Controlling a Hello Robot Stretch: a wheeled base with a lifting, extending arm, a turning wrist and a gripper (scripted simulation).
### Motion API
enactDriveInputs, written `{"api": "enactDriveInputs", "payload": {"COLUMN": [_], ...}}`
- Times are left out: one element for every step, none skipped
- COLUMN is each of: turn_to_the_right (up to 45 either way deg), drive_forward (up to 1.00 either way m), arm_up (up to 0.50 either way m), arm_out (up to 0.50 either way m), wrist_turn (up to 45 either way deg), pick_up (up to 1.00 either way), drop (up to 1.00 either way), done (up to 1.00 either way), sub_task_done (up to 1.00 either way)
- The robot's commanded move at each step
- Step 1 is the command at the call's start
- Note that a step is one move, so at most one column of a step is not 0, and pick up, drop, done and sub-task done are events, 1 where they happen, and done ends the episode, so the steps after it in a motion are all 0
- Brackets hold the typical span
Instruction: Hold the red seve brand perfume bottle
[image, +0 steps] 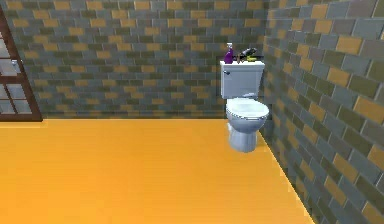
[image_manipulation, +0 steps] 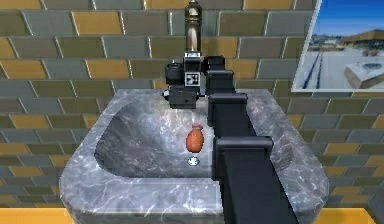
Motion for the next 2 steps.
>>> {"api": "enactDriveInputs", "payload": {"turn_to_the_right": [0.0, 0.0], "drive_forward": [0.0, 0.0], "arm_up": [0.0, -0.2], "arm_out": [0.0, 0.0], "wrist_turn": [9.0, 0.0], "pick_up": [0.0, 0.0], "drop": [0.0, 0.0], "done": [0.0, 0.0], "sub_task_done": [0.0, 0.0]}}
